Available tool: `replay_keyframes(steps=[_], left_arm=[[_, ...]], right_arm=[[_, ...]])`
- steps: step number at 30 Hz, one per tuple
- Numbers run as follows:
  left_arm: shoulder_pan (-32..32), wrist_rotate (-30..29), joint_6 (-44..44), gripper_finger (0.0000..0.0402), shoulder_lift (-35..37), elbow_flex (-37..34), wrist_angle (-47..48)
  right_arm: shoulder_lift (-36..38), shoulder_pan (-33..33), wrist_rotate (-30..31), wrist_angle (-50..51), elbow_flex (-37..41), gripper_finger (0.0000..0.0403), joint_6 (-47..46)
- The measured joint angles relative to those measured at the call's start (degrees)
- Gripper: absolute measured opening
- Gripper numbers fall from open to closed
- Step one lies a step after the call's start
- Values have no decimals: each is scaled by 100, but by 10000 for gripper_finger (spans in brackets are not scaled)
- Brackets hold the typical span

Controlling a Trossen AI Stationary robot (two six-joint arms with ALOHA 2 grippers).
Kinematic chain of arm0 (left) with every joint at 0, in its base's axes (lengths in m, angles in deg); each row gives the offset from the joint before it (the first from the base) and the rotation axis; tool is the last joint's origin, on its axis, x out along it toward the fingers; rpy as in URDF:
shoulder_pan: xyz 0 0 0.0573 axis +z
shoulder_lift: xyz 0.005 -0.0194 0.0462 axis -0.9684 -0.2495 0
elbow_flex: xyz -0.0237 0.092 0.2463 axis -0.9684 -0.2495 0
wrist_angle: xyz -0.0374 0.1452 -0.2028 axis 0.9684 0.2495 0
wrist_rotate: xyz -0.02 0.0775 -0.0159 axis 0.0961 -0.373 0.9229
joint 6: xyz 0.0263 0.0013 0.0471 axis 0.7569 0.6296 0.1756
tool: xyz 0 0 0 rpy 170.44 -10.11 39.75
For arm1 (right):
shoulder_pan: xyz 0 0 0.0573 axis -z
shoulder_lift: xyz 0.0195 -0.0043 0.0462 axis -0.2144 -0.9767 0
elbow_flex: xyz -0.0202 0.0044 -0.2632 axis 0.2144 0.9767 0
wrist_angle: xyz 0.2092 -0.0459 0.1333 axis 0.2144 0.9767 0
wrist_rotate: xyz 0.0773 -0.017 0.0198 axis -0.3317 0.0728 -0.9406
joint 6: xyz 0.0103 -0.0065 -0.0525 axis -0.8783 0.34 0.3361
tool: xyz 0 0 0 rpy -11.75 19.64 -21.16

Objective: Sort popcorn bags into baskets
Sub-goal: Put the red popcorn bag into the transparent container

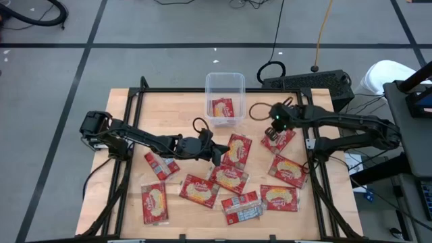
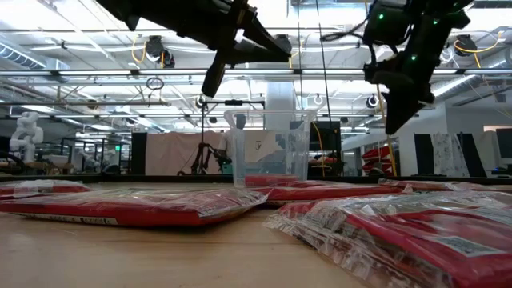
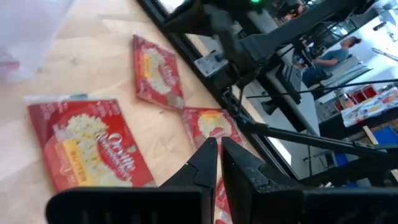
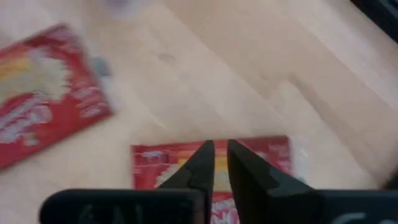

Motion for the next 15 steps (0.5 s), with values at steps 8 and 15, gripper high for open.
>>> replay_keyframes(steps=[8,15], left_arm=[[-31,11,53,26,0,105,30],[-156,17,29,26,1,300,132]], right_arm=[[-817,1281,-323,84,133,117,135],[-1560,1704,-569,-76,349,164,-200]])
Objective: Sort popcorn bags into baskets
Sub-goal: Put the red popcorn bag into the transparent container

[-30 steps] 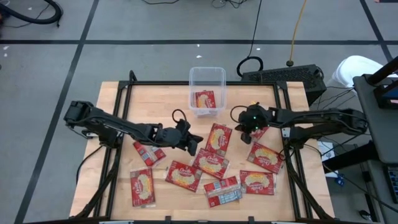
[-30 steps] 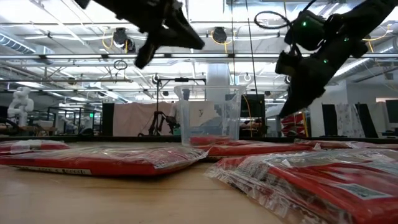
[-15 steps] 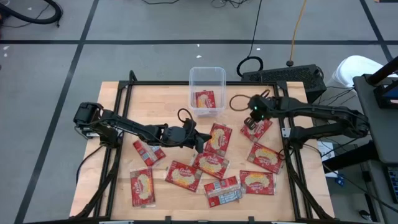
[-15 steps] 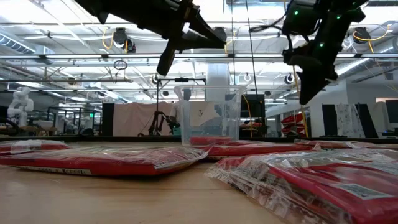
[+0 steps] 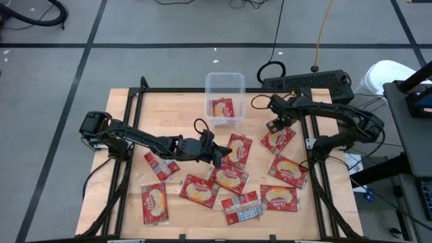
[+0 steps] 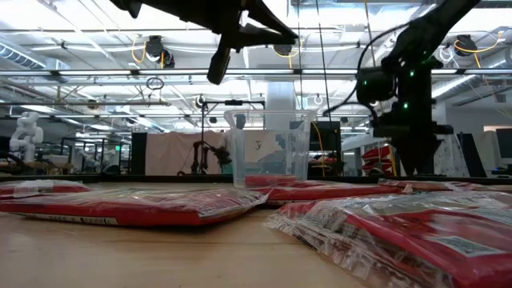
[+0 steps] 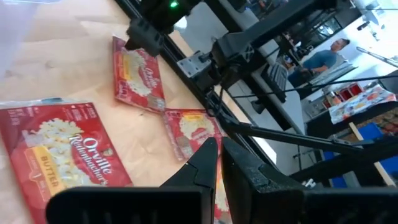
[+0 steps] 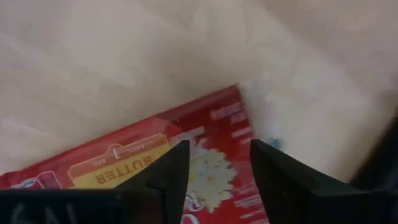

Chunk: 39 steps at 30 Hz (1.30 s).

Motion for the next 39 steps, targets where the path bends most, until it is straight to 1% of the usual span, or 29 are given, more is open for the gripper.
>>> replay_keyframes(steps=[4,9,13,20,23,24,29,32,36,39], left_arm=[[-12,165,-17,26,1,102,249],[-12,324,-68,26,-1,235,467],[-12,432,-68,26,1,360,644],[-33,473,-92,26,1,392,799],[-33,481,-106,26,1,392,1030],[-33,481,-103,26,1,392,1114],[-32,483,-85,26,1,392,1320],[-38,481,-73,26,1,392,1337],[-38,474,-68,26,1,392,1409],[-38,439,-68,26,1,392,1450]], right_arm=[[-188,-87,-703,-403,222,173,-373],[-128,-459,-1583,-1075,426,175,-1083],[90,-703,-1627,-1087,331,176,-1257],[758,-616,-1475,-431,37,180,-1050],[849,-531,-1211,52,40,198,-834],[849,-492,-1205,159,64,207,-740],[846,-331,-1245,206,239,260,-448],[846,-247,-1282,218,407,284,-357],[846,-143,-1664,194,767,296,-314],[846,-120,-1956,-98,1075,297,-305]])
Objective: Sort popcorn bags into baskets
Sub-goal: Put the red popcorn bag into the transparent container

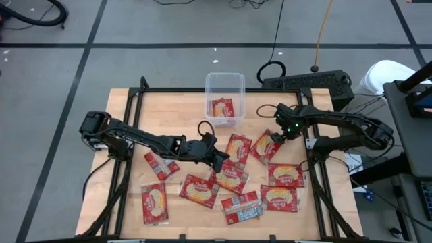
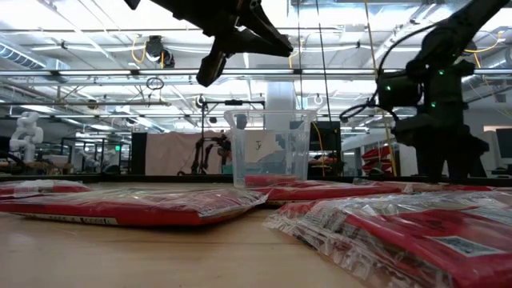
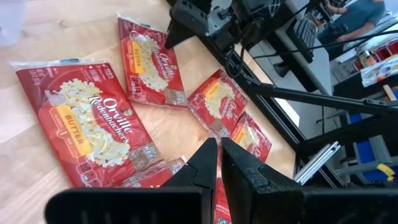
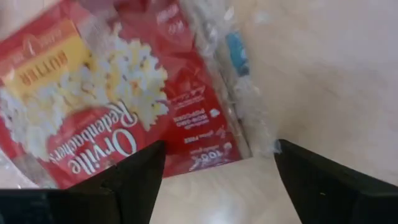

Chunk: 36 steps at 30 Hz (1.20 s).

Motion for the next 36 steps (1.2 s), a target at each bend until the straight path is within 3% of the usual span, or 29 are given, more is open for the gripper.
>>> replay_keyframes(steps=[5,9,24,36], left_arm=[[0,-13,-1,26,0,0,131],[0,-14,-2,26,0,0,132],[46,-18,461,26,0,0,145],[403,-11,318,26,0,0,169]], right_arm=[[32,10,-299,-436,352,280,-192],[24,9,-348,-534,377,245,-315],[149,-13,-648,-1600,401,17,-507],[753,-100,-1088,-2999,405,1,-1062]])
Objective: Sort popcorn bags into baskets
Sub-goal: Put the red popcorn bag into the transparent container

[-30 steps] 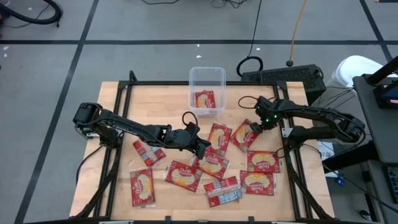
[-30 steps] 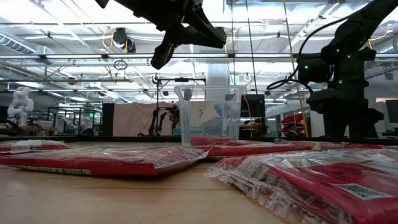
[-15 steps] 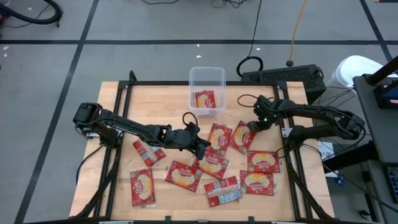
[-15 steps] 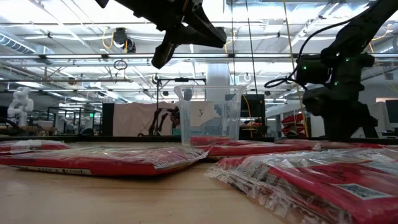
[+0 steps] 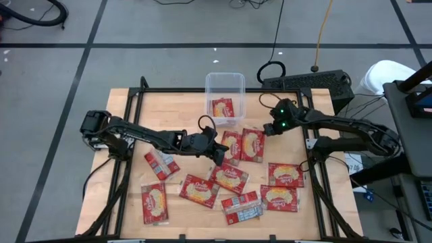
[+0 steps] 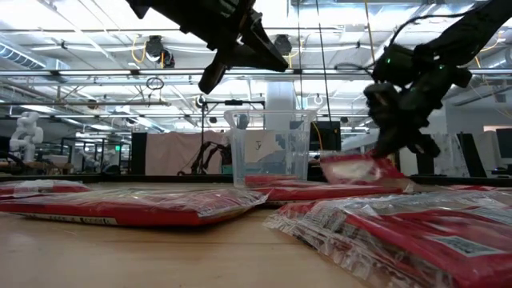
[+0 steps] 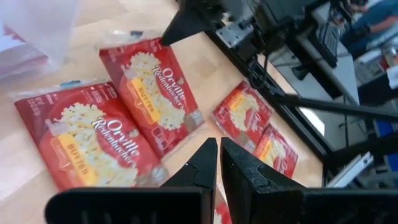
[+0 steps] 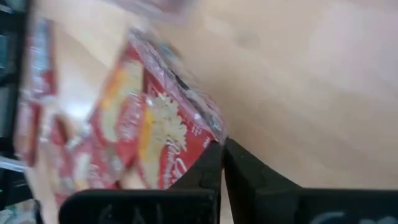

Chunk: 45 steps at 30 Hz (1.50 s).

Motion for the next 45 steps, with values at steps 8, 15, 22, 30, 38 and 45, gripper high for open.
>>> replay_keyframes(steps=[8,15,22,30,38,45], left_arm=[[330,15,50,56,0,-2,-1],[630,-153,28,169,0,-2,6],[675,-377,495,267,-49,-2,-15],[762,-104,1195,291,-568,-11,-915],[753,-47,1270,253,-695,-9,-1486],[798,462,1614,219,-704,-9,-2089]], right_arm=[[705,-217,1,-627,-3,0,77],[1127,-449,-5,-713,-10,0,159],[1644,-697,-15,-718,-12,0,-31],[2003,-1027,-13,-832,-14,0,-152],[2108,-1354,-13,-1916,-21,0,-690],[2106,-1484,2,-2500,-25,0,-1027]])
